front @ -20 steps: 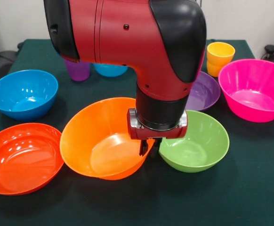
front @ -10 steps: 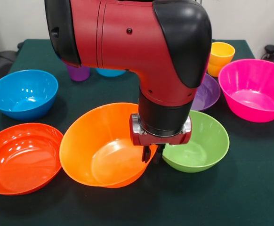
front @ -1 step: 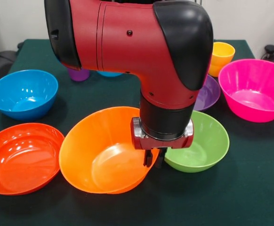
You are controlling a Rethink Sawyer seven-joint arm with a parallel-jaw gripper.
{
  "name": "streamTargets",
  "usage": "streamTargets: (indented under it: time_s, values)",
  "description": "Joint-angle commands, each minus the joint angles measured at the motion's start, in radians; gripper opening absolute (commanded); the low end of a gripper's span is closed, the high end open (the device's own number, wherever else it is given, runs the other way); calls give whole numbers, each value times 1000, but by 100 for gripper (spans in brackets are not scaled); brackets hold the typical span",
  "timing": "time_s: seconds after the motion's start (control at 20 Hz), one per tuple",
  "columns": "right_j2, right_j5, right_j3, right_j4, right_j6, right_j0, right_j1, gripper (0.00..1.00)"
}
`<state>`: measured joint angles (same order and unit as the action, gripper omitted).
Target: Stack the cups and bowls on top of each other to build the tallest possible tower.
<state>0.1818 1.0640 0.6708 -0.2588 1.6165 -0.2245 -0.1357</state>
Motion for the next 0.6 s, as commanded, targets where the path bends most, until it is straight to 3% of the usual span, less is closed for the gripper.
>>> streamTargets:
  time_s: [0.05, 0.6]
  values:
    - [99, 38, 2, -48, -279, 25, 38, 0]
    - [104, -13, 39, -54, -281, 15, 26, 0]
